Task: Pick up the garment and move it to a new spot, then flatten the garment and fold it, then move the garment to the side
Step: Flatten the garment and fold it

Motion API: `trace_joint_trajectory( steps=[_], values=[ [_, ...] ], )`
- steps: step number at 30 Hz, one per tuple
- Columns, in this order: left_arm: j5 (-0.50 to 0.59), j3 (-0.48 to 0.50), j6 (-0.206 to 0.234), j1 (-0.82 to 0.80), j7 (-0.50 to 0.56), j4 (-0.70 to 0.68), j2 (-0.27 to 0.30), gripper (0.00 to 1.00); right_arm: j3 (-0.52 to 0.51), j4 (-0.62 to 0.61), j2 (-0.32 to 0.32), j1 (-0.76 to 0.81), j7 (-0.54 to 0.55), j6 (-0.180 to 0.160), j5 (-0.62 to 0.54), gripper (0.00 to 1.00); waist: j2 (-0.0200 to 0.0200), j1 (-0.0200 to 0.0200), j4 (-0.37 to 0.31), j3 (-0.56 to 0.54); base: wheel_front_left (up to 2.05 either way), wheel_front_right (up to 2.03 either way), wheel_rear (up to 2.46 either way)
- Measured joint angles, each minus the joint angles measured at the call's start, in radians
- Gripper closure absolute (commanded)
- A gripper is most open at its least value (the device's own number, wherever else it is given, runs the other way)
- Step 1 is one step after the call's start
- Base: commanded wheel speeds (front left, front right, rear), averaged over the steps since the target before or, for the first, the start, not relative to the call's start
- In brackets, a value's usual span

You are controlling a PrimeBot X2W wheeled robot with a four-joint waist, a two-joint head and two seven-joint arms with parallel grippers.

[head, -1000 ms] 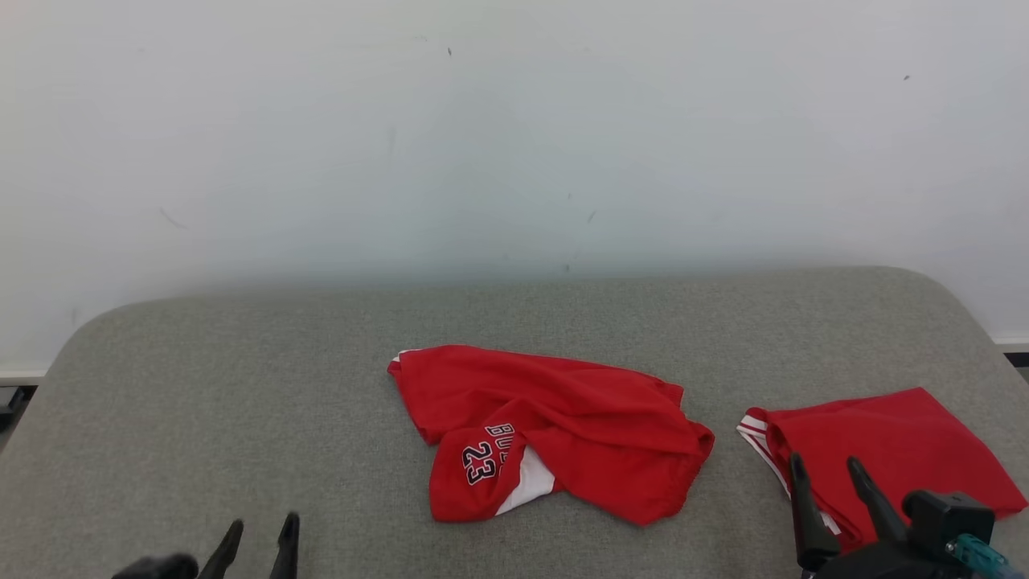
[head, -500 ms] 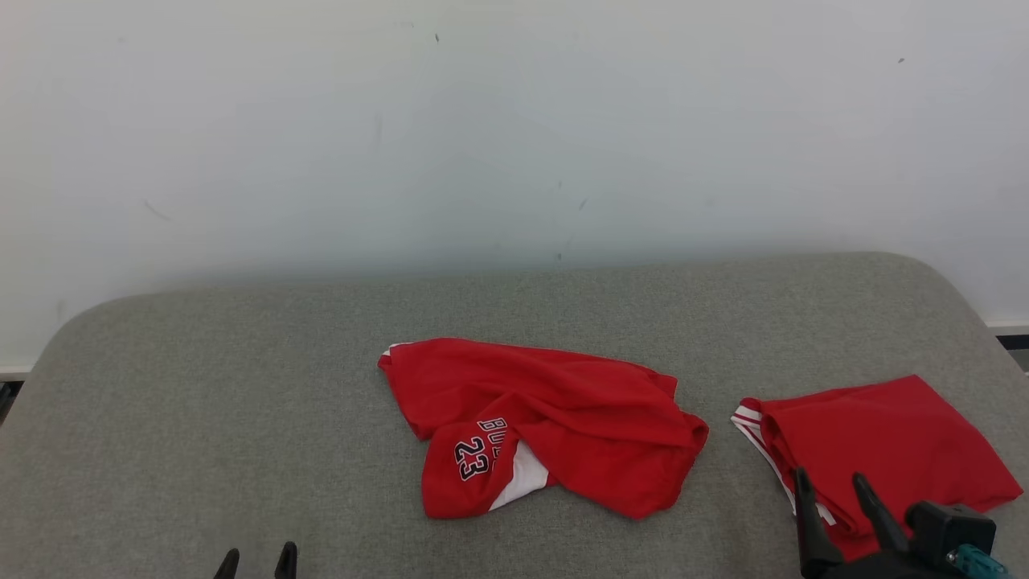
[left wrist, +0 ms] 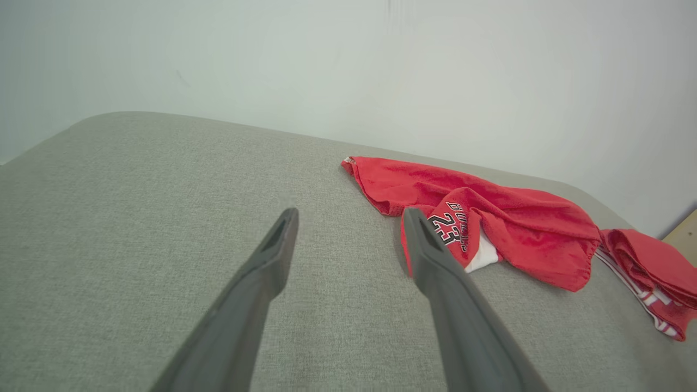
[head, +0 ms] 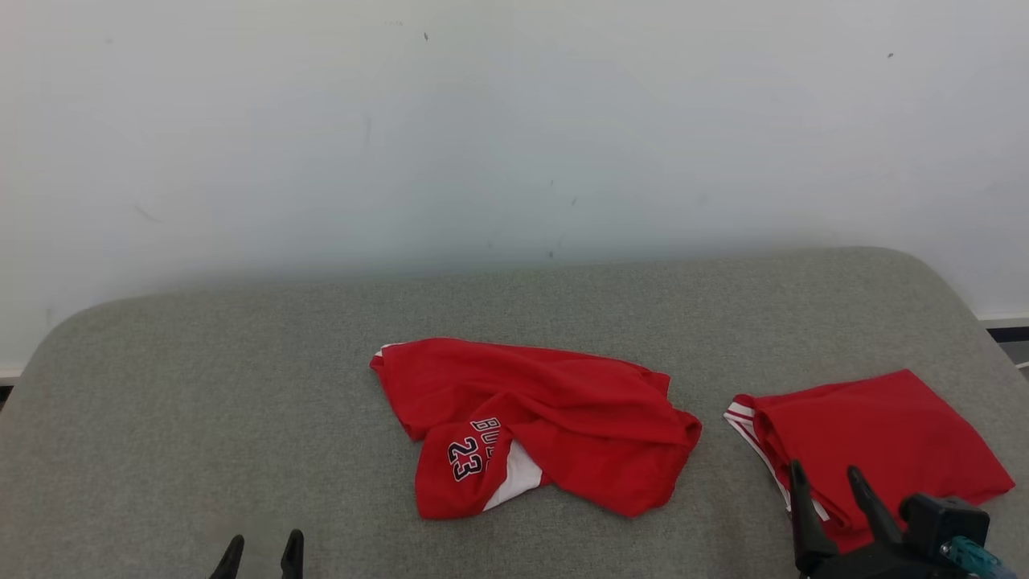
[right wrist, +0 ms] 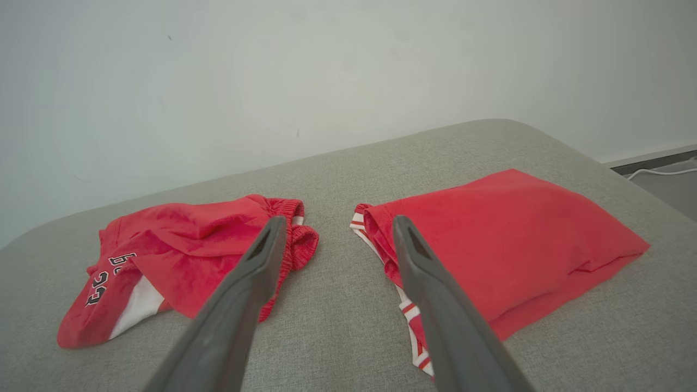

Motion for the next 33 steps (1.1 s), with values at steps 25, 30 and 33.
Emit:
trace_joint_trajectory(
  steps=[25,30,33],
  values=[
    [0.092,-0.256,-0.145,-0.279,0.288,0.066,-0.037,0.00,0.045,0.016,0.000,-0.041,0.003,0.004,-0.014,0.00,0.0000,0.0000,-0.170,0.030,0.00,0.00,0.00],
    [0.125,-0.332,-0.192,-0.377,0.348,0.144,-0.101,0.00,0.045,0.014,-0.004,-0.045,0.007,0.005,-0.017,0.00,0.0001,0.0001,-0.233,0.046,0.00,0.00,0.00],
    [0.133,-0.370,-0.208,-0.428,0.376,0.200,-0.147,0.00,0.046,0.011,-0.006,-0.046,0.011,0.005,-0.017,0.00,0.0001,0.0002,-0.270,0.059,0.00,0.00,0.00]
  ],
)
